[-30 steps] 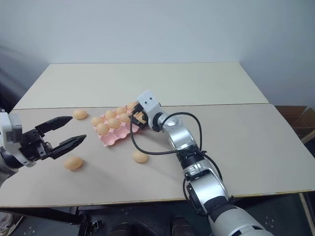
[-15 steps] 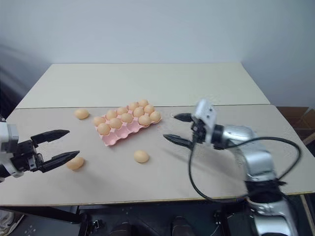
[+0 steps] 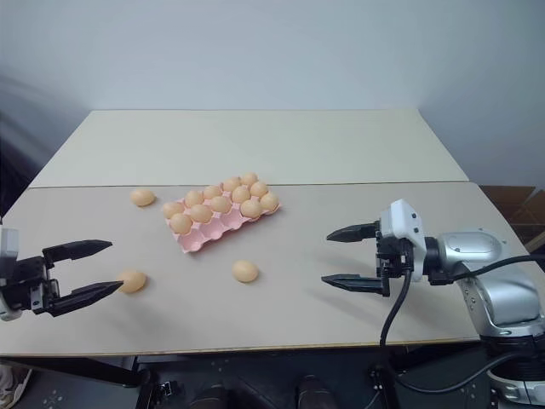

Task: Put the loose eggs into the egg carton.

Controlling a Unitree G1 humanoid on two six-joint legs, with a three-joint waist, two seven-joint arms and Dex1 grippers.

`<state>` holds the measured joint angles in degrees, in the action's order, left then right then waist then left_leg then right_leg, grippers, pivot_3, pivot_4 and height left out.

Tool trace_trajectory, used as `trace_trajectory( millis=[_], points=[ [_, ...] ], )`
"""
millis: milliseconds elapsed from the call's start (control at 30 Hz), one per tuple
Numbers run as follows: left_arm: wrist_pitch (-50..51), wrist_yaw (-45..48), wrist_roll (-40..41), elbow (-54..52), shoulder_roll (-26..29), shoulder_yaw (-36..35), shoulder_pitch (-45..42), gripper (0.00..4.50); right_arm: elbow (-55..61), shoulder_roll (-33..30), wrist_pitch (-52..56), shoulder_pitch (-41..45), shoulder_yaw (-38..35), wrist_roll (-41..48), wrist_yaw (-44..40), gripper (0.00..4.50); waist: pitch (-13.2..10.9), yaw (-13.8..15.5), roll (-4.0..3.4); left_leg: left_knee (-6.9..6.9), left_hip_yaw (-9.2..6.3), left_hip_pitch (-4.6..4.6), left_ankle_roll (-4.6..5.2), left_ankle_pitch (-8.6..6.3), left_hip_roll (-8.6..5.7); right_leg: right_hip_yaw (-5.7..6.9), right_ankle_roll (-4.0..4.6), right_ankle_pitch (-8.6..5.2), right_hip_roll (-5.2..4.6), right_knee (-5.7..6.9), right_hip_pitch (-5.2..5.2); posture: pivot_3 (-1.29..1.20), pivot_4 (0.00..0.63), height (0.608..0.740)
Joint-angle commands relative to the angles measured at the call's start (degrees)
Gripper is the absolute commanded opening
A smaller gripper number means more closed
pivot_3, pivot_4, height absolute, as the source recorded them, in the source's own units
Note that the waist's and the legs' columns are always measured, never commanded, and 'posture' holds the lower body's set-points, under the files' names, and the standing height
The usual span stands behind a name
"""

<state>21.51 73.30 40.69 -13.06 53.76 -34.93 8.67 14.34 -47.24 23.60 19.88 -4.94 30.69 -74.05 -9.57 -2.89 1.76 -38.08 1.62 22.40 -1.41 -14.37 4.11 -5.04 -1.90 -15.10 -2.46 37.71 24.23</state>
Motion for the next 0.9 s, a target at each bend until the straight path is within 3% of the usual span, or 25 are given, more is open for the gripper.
trace_trajectory(
  millis=[33,367,833,900],
  points=[
    [-0.40,1.39,0.49,-2.76,1.27,0.36,-0.48,4.50,4.04,2.61,-1.18,2.50,4.72,-3.09,4.03,4.49,0.00,-0.03,0.00,0.00,0.00,0.00,0.00,0.00,0.00,0.00,0.00,0.00,0.00,0.02,0.01,0.00,0.150,0.740],
    [-0.91,3.49,-0.65,-3.84,2.04,6.63,-3.77,4.50,-0.26,18.27,2.74,13.77,25.20,-19.17,18.42,4.49,0.00,0.40,0.00,0.00,0.00,0.09,-0.02,0.01,-0.01,-0.01,0.01,0.00,0.01,0.08,0.13,0.00,0.150,0.740],
    [-2.70,8.08,-2.18,-5.02,3.58,11.07,-4.76,4.50,-14.65,27.54,6.05,20.52,34.89,-29.07,22.24,4.49,0.00,0.30,0.02,0.00,0.00,0.09,-0.03,0.02,-0.01,0.01,0.02,0.01,0.01,0.15,0.15,0.00,0.150,0.740],
    [-2.67,8.04,-2.12,-5.07,3.47,11.04,-4.81,4.50,-15.77,28.24,6.27,20.95,34.67,-29.29,22.31,4.12,0.00,0.30,0.02,0.00,0.00,0.08,-0.03,0.02,-0.01,0.01,0.02,0.01,0.01,0.16,0.15,0.00,0.150,0.740]
  ],
)
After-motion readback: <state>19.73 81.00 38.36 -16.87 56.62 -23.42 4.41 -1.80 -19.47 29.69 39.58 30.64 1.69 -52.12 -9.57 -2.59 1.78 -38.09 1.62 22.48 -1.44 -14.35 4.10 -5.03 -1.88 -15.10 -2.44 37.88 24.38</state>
